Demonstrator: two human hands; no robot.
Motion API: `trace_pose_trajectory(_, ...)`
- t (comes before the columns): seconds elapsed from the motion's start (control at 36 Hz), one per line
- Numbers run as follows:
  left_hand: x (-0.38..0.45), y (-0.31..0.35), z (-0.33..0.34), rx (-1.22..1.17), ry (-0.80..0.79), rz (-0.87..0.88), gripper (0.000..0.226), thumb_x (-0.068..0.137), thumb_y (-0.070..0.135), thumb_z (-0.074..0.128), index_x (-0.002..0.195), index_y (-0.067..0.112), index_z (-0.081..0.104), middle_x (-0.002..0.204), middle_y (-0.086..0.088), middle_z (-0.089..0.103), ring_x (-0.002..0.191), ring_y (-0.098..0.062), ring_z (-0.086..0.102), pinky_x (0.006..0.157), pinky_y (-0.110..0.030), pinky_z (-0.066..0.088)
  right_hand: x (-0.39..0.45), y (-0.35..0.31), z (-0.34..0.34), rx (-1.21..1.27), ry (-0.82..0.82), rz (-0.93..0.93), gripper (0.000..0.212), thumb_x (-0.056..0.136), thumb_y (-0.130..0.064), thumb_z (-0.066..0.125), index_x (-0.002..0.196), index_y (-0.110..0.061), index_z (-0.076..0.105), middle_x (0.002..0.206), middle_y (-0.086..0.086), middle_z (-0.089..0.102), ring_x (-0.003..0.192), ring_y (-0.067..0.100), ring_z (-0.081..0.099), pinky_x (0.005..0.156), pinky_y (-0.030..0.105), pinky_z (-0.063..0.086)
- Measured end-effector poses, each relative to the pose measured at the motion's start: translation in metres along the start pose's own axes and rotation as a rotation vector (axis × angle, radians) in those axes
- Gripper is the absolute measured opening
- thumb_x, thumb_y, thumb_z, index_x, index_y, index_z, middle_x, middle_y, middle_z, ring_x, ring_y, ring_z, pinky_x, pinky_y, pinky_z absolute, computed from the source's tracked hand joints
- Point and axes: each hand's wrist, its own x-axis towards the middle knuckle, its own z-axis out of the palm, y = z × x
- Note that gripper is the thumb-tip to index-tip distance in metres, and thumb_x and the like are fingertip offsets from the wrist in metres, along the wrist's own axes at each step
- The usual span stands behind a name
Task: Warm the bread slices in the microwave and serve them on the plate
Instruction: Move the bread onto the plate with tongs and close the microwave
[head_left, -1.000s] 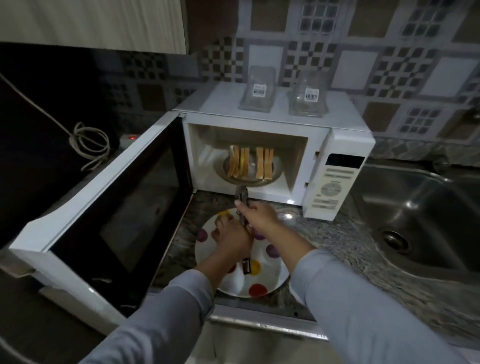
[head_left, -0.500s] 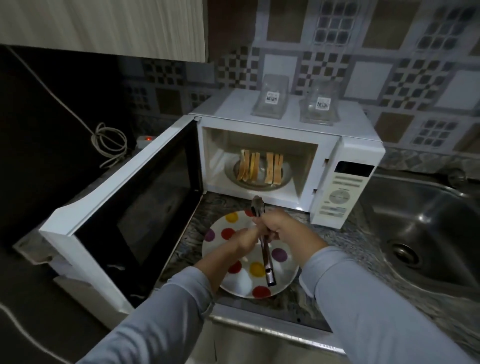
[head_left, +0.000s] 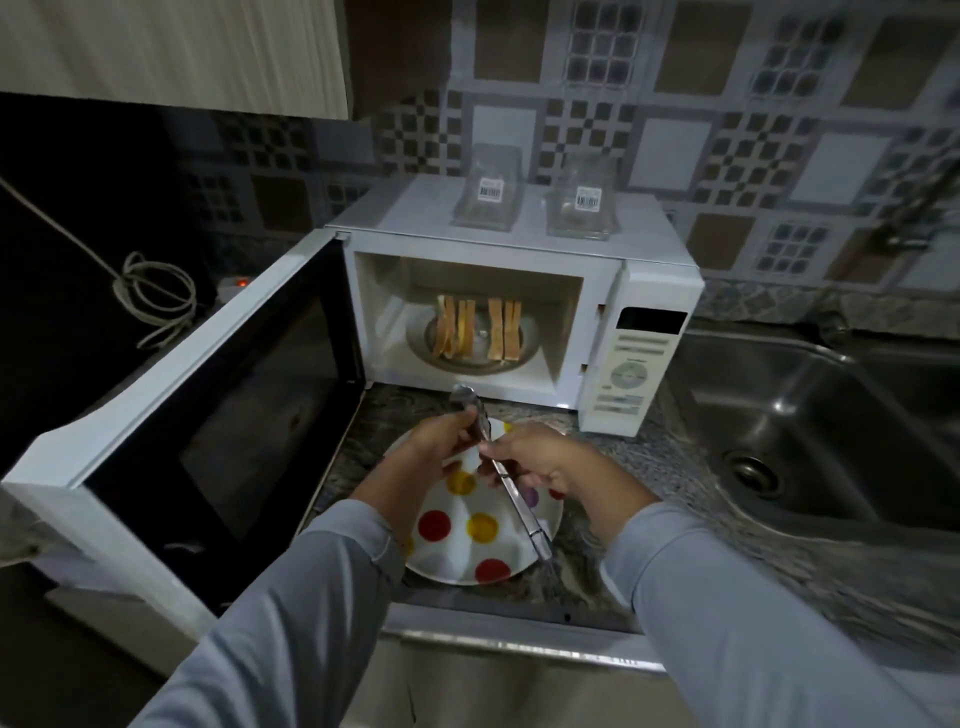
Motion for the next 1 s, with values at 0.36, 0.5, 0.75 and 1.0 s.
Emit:
trace_pose_trajectory(0.36,0.012,0.014,-0.018,-0.211,0.102,0.086,0.036,0.098,0.039,0.041,0.069,0.020,0.050,0.060,0.001,0.066,0.044,-0.009,0.054,0.050,-0.022,0.022,-0.015,0.014,-0.011,-0.189,-0.168,0.046,0.016,0.097,-0.017,0.052,0.112,-0.009,0.054,0.080,0.003,0.060,0.068,0.017,0.062,0.064,0.027,0.054)
trace_pose_trajectory(0.5,0.006,0.012,-0.016,-0.212,-0.035,0.040,0.028,0.098,0.040,0.041,0.092,0.019,0.059,0.130,-0.009,0.058,0.116,-0.020,0.056,0.085,-0.030,0.034,-0.016,0.013,-0.007,-0.103,-0.227,0.034,0.008,0.098,-0.020,0.050,0.092,-0.015,0.048,0.070,0.003,0.049,0.050,0.014,0.050,0.052,0.026,0.049)
trace_pose_trajectory(0.75,0.012,0.012,-0.025,0.094,0.028,0.137,0.068,0.096,0.058,0.030,0.135,0.007,0.048,0.134,-0.009,0.054,0.128,-0.026,0.046,0.098,-0.035,0.033,-0.001,0.001,-0.001,-0.043,0.156,-0.113,0.015,0.096,-0.030,0.052,0.096,-0.016,0.049,0.063,0.002,0.043,0.046,0.014,0.038,0.043,0.023,0.031)
trace_pose_trajectory(1.0,0.018,-0.014,-0.036,0.550,0.143,-0.002,0.056,0.103,0.037,0.025,0.148,0.004,0.025,0.154,-0.018,0.026,0.140,-0.032,0.030,0.112,-0.033,0.024,0.032,-0.031,-0.014,-0.314,0.552,-0.057,0.054,0.095,-0.039,0.050,0.134,-0.003,0.040,0.128,0.014,0.055,0.080,0.021,0.056,0.039,0.019,0.030)
